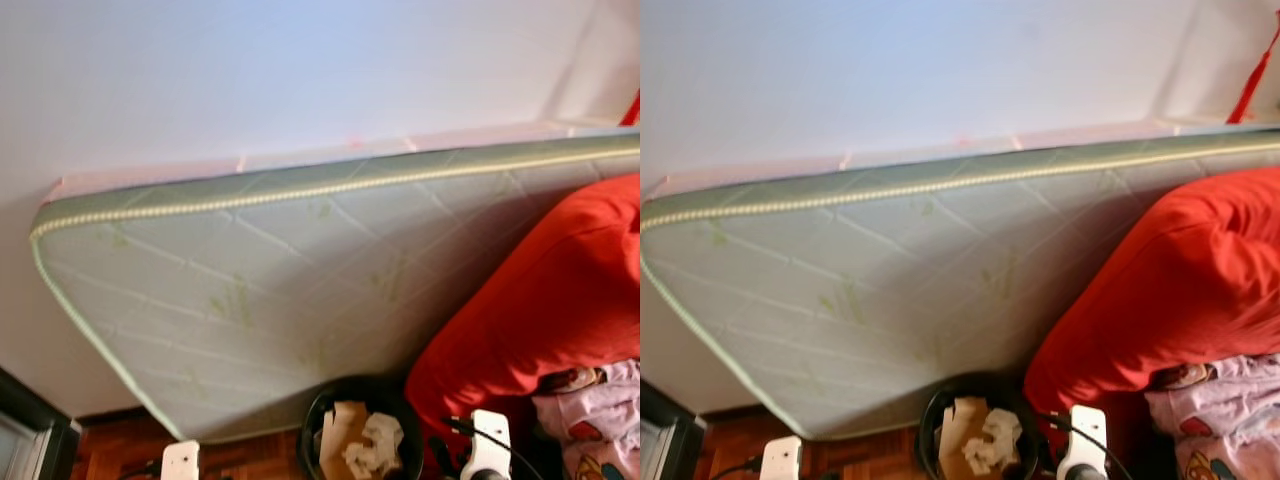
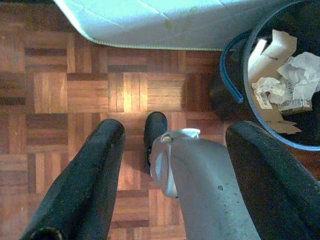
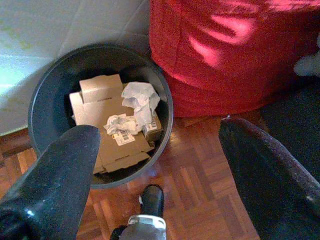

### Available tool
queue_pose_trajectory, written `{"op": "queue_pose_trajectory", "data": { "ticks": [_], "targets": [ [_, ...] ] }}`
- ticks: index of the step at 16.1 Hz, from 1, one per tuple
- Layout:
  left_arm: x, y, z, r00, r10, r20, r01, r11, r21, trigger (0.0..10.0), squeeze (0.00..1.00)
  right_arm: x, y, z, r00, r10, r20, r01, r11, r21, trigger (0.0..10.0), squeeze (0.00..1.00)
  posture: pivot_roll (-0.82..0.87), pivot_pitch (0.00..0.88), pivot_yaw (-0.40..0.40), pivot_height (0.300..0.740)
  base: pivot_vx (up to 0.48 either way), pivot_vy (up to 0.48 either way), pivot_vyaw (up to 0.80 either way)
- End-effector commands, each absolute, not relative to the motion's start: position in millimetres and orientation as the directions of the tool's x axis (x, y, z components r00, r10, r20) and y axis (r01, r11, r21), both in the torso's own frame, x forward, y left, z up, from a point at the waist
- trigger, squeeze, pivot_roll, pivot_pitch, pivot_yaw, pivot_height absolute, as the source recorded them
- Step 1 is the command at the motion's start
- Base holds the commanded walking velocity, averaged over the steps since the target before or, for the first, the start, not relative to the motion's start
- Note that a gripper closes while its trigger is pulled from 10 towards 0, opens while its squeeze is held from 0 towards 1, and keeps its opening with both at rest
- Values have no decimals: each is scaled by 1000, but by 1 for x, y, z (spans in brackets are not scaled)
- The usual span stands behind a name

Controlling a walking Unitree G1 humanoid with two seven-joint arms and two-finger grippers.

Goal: Clean up the room

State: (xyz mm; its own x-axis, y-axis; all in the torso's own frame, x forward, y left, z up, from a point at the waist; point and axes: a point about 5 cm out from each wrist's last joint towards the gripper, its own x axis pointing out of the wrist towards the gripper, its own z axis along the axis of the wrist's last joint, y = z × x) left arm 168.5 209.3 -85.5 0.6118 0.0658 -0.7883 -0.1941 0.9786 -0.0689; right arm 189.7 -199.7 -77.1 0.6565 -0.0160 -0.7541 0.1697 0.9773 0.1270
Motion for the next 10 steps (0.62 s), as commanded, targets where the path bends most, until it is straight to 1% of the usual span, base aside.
{"op": "queue_pose_trajectory", "data": {
  "ticks": [1,10],
  "targets": [
    [164,210,-88,593,68,-802,-189,980,-57,10000,0,191,-200,-77,658,-16,-753,166,978,125,10000,0,98,0,-22,740,-274,0,0],
    [161,212,-88,590,65,-805,-181,982,-53,10000,0,189,-199,-78,658,-13,-753,169,977,131,10000,0,83,0,-10,740,-271,0,0]
  ]
}}
